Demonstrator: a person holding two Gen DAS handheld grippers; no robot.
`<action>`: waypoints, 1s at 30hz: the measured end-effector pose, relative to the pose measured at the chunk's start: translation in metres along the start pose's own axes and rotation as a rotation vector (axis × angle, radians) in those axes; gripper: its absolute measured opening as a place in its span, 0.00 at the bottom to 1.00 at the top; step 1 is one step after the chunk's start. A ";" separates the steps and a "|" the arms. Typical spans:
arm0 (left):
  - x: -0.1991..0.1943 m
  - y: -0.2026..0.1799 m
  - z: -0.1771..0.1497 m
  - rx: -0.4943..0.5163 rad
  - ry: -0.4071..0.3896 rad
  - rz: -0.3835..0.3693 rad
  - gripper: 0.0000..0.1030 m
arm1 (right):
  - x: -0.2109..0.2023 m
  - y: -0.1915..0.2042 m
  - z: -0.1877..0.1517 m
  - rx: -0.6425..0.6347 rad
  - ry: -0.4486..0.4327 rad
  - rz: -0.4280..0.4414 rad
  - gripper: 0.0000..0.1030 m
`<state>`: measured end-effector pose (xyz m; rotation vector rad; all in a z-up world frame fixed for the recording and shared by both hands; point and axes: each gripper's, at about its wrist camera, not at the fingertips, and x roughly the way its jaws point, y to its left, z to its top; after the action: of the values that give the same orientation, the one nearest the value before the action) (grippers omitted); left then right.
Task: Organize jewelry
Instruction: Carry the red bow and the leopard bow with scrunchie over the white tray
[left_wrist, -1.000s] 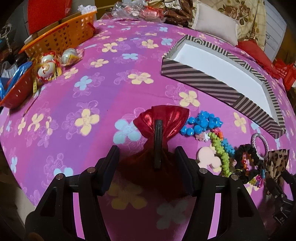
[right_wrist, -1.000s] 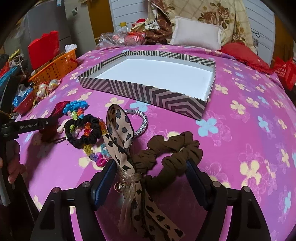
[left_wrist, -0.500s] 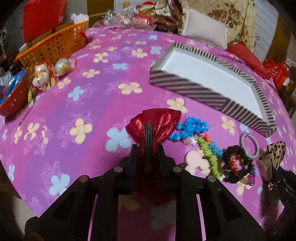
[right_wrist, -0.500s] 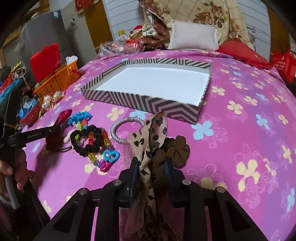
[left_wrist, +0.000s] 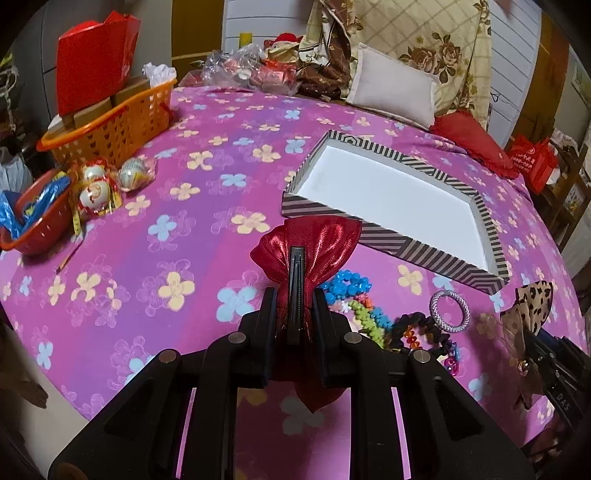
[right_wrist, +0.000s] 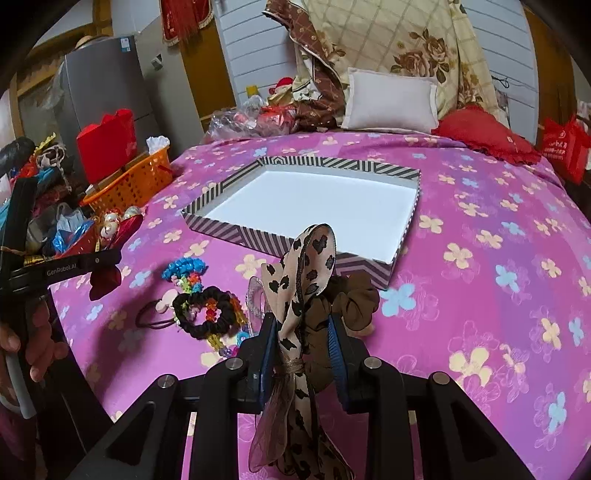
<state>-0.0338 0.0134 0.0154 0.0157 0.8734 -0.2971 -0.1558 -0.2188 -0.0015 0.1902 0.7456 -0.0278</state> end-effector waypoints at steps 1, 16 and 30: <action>-0.001 -0.001 0.000 0.004 -0.003 0.002 0.17 | -0.001 0.000 0.001 0.001 -0.001 0.001 0.25; 0.005 -0.028 0.008 0.071 -0.002 0.038 0.17 | 0.001 -0.005 0.016 -0.008 -0.001 -0.016 0.25; 0.023 -0.056 0.029 0.132 0.003 0.031 0.17 | 0.011 -0.014 0.041 -0.002 -0.014 -0.031 0.25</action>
<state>-0.0129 -0.0495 0.0226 0.1520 0.8545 -0.3249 -0.1211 -0.2392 0.0180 0.1768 0.7343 -0.0576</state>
